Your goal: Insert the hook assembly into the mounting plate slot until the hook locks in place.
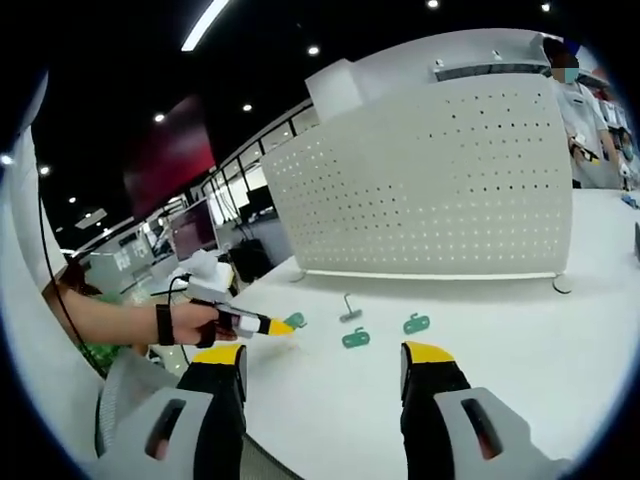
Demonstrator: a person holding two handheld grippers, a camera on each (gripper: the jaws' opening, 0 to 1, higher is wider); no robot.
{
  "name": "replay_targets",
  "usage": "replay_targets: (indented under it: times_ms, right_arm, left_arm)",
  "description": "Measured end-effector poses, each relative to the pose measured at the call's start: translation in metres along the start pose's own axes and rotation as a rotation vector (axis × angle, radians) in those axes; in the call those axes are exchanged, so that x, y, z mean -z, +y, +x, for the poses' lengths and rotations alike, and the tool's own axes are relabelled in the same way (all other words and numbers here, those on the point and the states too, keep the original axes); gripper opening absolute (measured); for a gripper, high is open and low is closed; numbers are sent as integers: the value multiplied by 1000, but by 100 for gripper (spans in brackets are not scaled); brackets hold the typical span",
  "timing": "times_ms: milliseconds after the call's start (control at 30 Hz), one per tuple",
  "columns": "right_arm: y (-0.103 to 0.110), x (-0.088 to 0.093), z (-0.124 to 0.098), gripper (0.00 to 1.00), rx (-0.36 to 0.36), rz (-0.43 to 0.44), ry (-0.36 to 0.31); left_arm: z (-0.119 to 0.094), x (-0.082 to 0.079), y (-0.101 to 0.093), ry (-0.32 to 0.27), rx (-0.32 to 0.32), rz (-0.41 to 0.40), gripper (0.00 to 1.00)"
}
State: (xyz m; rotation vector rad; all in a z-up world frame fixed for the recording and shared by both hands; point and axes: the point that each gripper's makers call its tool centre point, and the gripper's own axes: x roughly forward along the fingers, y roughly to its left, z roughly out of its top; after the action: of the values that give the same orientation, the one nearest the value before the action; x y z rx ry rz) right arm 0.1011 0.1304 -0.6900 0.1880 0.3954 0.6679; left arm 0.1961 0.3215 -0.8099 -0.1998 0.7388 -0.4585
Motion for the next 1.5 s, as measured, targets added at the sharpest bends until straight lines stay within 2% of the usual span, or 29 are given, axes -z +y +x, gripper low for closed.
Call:
replay_targets:
  times_ms: [267,867,1033,1200,1500]
  right_arm:
    - [8,-4,-1,61,-26,-9,-8]
    - [22,-8,1,56,-87,-20,-10]
    - [30,-8,2,52,-115,-22,-8]
    - [35,-10,3,48,-136,-11,-22]
    - [44,-17,9,42,-171,-12,-45]
  left_arm:
    - [-12,-8,-23,-44,52,11,3]
    - [-41,-22,-66,-145,122,12,3]
    - [-49,-23,-79,-162,144,19,3]
    - [-58,-31,-95,-206,183,21,3]
    - [-65,-37,-118,-248,232,41,3]
